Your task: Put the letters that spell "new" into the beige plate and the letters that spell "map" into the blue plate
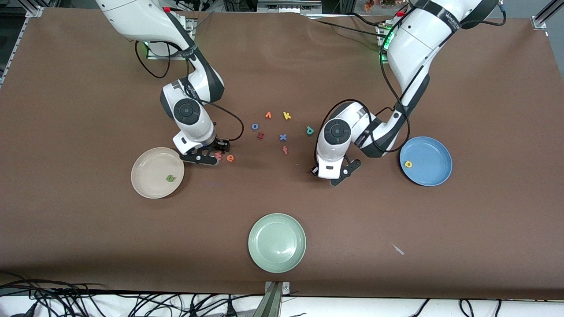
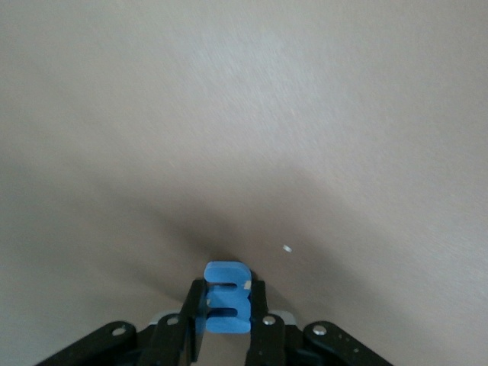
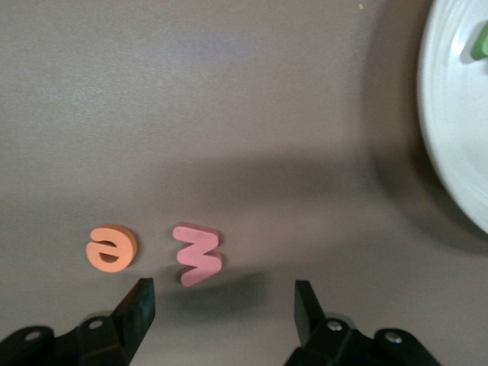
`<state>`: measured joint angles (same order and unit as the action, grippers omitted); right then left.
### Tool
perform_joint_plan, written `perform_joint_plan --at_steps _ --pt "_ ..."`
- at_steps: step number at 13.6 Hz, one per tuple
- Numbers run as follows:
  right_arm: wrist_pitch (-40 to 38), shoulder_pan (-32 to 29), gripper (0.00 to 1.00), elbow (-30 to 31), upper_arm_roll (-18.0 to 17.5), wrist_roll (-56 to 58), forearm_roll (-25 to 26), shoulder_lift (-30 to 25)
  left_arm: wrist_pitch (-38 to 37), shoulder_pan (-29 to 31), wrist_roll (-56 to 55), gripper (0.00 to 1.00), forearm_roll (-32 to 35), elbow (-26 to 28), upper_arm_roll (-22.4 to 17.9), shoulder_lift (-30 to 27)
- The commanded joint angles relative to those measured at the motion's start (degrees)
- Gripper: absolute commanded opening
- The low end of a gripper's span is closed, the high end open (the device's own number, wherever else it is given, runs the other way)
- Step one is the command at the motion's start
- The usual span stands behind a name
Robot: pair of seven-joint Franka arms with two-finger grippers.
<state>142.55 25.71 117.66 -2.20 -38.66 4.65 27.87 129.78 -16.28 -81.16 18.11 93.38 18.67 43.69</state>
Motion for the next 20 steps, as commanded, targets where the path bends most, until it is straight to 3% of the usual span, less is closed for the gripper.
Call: perform_joint_plan --at_steps 1,7,11,13,17,19,20 --pt "2.29 0.3 0.82 -0.5 0.09 -0.98 0.1 1.83 -11.88 1.07 12.02 0.0 -0.96 -4.51 -0.3 -1.59" --pt "5.64 0.3 0.72 -0.06 0.27 -0.89 0.54 3.33 -26.06 13.01 47.36 0.0 -5.01 -2.78 -0.21 -10.37" --pt "5.55 0.3 0.41 -0.06 0.27 -0.54 0.54 2.98 -26.24 19.87 61.18 0.02 -4.75 1.97 -0.21 -13.72" --pt "5.37 0.3 0.31 -0.15 0.27 -0.37 0.54 2.72 -24.94 22.07 64.0 0.0 -3.7 4.6 -0.3 -14.07" --pt "3.8 0.04 0.31 -0.5 0.79 1.91 0.54 0.88 -16.17 26.73 70.77 0.0 -0.37 12.67 -0.21 -16.09" --pt "-1.98 0.04 0.31 -1.72 2.46 5.41 0.54 -1.23 -8.27 28.5 71.14 0.0 -0.09 18.47 -0.21 -16.97" --pt "-5.4 -0.05 0.31 -2.25 3.94 8.48 0.54 -2.37 -5.27 28.85 71.14 0.2 -0.09 20.59 -0.3 -17.32"
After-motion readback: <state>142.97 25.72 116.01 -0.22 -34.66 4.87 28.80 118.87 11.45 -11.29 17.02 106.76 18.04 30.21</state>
